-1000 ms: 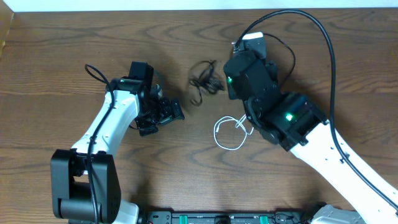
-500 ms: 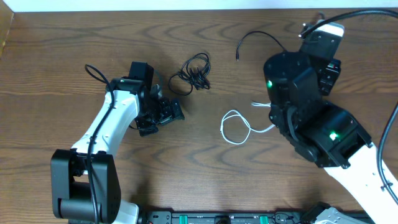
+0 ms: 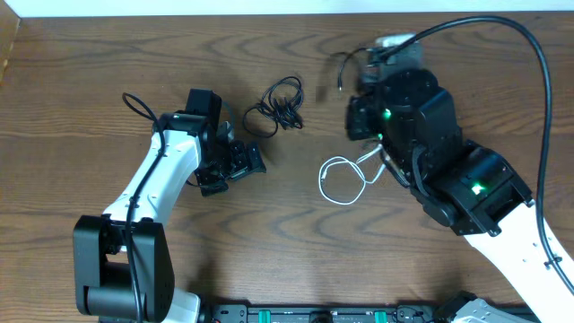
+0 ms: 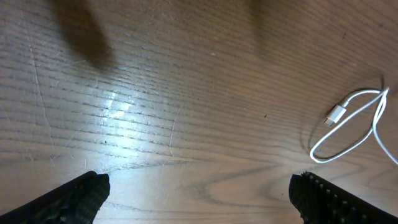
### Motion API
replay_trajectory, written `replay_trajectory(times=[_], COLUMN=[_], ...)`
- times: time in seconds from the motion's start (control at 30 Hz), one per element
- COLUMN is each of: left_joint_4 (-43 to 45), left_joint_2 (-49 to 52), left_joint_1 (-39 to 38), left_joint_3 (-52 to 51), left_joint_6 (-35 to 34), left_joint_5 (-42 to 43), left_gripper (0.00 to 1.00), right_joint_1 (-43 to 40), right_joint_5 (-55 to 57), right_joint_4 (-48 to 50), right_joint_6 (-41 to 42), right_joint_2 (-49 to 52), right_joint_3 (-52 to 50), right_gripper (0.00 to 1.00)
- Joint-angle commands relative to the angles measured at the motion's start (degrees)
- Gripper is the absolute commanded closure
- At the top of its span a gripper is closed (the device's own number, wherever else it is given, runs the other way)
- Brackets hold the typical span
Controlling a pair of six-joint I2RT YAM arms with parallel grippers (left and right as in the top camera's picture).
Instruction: Untangle cables
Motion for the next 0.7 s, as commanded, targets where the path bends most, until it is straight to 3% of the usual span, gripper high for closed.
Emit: replay_trajectory(times=[0.0, 0.2, 0.53, 0.57, 0.6, 0.63, 0.67], left_joint_4=[-0.1, -0.1, -0.1, -0.1, -0.1, -0.1, -0.1], left_joint_2=[0.0, 0.0, 0.0, 0.0, 0.0, 0.0, 0.0], left_joint_1=[0.1, 0.1, 0.1, 0.1, 0.1, 0.1, 0.1], left_joint_3=[-0.2, -0.2, -0.2, -0.2, -0.2, -0.2, -0.2], left_joint_6=[-0.1, -0.1, -0.1, -0.1, -0.1, -0.1, -0.1], left_joint_5=[-0.6, -0.6, -0.6, -0.6, -0.6, -0.6, -0.6], left_gripper=[0.02, 0.02, 0.02, 0.02, 0.03, 0.02, 0.02], right_joint_1=[0.0, 0.0, -0.3, -0.3, -0.4, -0.4, -0.6], right_joint_5=[-7.5, 2.7, 6.7, 6.7, 6.7, 6.7, 6.8], right_joint_4=[0.8, -5.2, -12.8, -12.8, -12.8, -12.8, -12.7], right_joint_6=[0.5, 0.5, 0.5, 0.5, 0.5, 0.5, 0.4], right_joint_2=[-0.1, 2.8, 15.1, 16.0, 16.9, 17.5, 17.9], right_joint_3=[0.5, 0.5, 0.5, 0.5, 0.5, 0.5, 0.5], right_gripper=[0.99, 0.98, 0.99, 0.95, 0.82, 0.55, 0.40])
